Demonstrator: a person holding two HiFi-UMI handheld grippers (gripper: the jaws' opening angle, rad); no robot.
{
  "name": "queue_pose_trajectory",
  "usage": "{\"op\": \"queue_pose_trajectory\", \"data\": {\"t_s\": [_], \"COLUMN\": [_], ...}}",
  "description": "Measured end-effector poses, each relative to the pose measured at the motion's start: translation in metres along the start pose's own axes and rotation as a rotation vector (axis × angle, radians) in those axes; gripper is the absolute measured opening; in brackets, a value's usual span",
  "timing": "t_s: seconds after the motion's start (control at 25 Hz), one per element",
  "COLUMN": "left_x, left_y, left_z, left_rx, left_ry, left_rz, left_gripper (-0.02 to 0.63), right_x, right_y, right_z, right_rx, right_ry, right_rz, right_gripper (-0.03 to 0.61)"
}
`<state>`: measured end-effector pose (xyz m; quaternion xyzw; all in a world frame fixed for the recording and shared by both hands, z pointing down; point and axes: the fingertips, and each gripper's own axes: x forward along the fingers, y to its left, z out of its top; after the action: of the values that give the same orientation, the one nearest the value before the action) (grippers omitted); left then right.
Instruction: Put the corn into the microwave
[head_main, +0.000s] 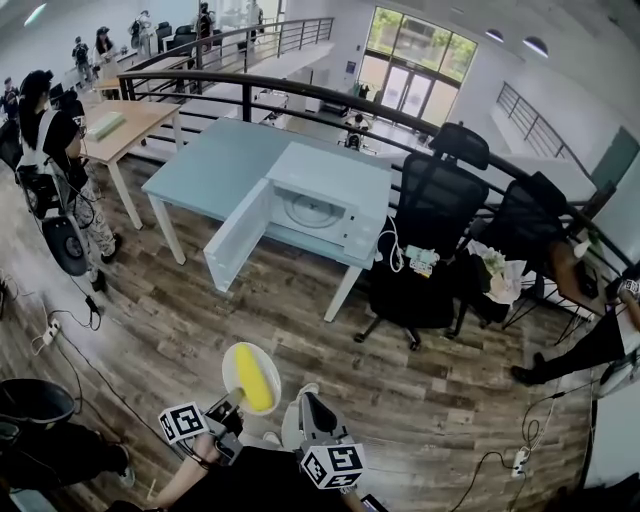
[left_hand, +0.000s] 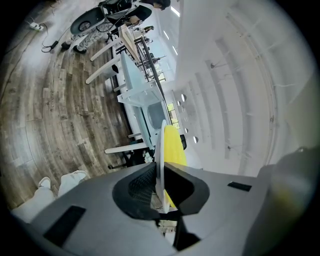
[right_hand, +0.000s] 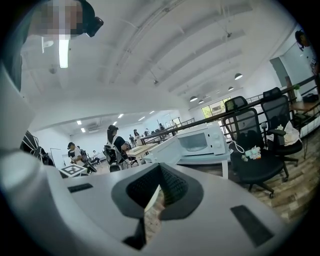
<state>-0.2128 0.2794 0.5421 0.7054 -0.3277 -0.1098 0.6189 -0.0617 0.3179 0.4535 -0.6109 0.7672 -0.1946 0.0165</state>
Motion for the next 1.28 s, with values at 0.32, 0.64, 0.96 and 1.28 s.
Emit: {"op": "queue_pose_trajectory", "data": {"t_s": [0.32,0.64,0.96,1.28], "left_x": [0.020,0.049,0.084,0.119], "left_y": [0.000,0.003,0.003,-0.010], "left_z": [0.019,0.037,0.058,0.074], "left_rx": [0.005,0.004,-0.001,-0.003], "left_ry": [-0.007,0.002,-0.002,-0.037], "left_rz": [-0.003,0.005,0.027,0.042], "left_gripper": [0.029,0.031,0.031,0.034], "right_x": [0.026,0.059,0.094,0.134], "right_y": [-0.015,-0.039,-0.066,-0.092], "right_z": [0.006,0.012,0.023,0.039], "right_rx": [0.015,0.031,0.036,0.043], "right_ry": [0.009,0.022,0.037,0.063], "right_rz": [-0.004,-0.015,-0.018,0.026], "right_gripper": [0.008,0.008,0.008,0.008]}}
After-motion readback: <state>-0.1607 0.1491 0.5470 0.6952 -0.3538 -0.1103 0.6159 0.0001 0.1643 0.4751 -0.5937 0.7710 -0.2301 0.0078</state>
